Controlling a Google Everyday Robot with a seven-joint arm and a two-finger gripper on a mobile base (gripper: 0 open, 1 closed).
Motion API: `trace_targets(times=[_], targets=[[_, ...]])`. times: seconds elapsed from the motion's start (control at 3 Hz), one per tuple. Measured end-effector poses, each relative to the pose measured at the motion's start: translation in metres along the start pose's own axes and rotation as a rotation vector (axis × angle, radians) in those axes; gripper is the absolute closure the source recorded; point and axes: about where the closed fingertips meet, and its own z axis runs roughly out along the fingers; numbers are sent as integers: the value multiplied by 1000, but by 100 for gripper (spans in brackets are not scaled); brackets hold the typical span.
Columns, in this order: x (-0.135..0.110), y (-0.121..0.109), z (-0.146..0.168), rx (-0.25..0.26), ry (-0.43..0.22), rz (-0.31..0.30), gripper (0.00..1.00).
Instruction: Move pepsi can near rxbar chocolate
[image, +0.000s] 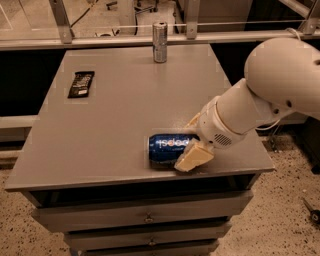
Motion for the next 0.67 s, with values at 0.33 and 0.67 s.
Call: trace_targets(times=[0.33,0.67], targets=[[-1,-11,-13,53,2,4,64],[3,-38,-49,155,7,11,88]])
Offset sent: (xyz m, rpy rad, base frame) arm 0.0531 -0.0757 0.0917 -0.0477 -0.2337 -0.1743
